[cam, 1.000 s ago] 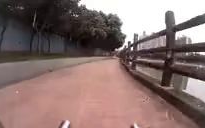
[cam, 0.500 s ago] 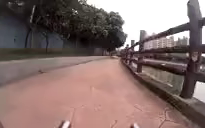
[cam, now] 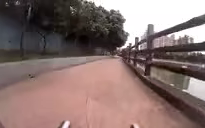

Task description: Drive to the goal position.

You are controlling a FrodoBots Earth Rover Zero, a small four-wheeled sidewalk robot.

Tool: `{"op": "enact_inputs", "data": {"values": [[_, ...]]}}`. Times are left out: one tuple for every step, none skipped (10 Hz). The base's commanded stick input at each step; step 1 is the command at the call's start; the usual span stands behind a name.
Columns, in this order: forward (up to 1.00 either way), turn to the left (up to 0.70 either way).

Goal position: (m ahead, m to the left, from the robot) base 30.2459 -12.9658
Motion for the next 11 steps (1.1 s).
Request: {"op": "enact_inputs", "data": {"values": [[1.00, 0.00], [1.00, 0.00], [1.00, 0.00], [1.00, 0.00], [1.00, 0.00], [1.00, 0.00], [1.00, 0.00], [1.00, 0.00], [1.00, 0.00], [1.00, 0.00], [1.00, 0.00]]}}
